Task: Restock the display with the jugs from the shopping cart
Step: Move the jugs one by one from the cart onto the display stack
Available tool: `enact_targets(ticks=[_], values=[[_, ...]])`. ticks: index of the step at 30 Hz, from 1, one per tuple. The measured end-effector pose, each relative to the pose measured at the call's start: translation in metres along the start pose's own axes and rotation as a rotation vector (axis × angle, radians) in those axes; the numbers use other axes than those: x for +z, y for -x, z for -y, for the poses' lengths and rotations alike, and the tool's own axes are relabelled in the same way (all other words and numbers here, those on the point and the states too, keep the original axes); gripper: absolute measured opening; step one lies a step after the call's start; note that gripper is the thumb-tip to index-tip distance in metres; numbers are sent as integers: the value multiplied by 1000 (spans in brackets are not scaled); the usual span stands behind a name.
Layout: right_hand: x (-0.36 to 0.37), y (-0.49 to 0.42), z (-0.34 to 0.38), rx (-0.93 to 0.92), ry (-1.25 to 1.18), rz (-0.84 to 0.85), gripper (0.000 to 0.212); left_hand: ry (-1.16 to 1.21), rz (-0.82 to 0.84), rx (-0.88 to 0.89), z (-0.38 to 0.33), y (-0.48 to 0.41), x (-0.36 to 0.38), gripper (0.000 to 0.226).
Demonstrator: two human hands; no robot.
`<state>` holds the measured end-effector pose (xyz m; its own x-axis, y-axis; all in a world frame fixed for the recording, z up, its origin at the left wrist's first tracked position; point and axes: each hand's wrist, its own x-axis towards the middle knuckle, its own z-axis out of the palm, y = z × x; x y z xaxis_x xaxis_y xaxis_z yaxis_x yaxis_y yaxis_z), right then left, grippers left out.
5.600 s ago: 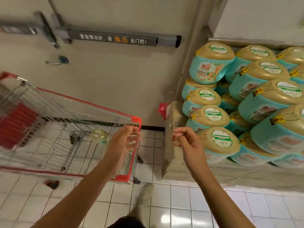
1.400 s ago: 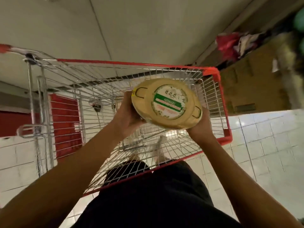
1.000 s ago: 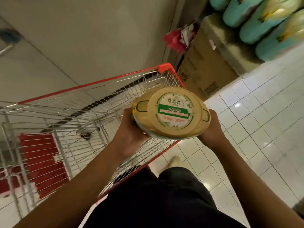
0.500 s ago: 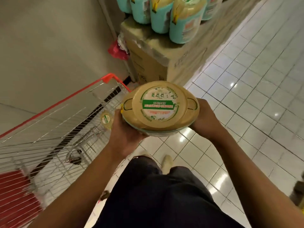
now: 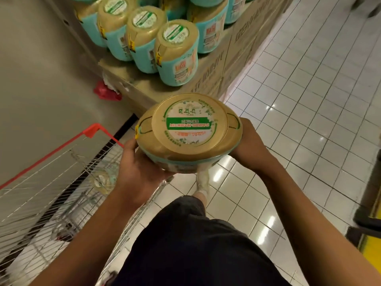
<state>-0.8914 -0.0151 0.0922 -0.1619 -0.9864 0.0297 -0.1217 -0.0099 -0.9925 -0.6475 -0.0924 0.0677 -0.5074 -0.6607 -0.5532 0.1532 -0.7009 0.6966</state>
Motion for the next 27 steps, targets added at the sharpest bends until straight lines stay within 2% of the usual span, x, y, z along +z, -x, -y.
enact_targets(ticks=[5,7,9,11,14,16,18,20,22,27], values=[[-28,-85,4,-2,19,92,21,22,5,84,-36,-48,17,66],[-37,-118,6,-19,22,155,28,0,7,145,-49,-64,24,70],[-46,-150,8,-41,15,216,36,-16,-5,189,-66,-76,33,85],[-53,-182,11,-69,11,268,35,-30,-23,224,-83,-84,40,102],[-58,-223,21,-118,-7,359,29,13,-60,277,-99,-94,47,111],[-60,-248,27,-154,-16,440,29,59,-70,331,-106,-100,50,111],[-60,-274,30,-157,-12,498,32,40,-59,373,-112,-108,53,102],[-60,-301,29,-153,-1,520,26,-12,1,411,-116,-118,56,91],[-60,-327,25,-150,9,571,29,-6,8,451,-117,-126,60,93],[-58,-377,23,-159,-87,744,44,210,-211,537,-121,-145,79,114]])
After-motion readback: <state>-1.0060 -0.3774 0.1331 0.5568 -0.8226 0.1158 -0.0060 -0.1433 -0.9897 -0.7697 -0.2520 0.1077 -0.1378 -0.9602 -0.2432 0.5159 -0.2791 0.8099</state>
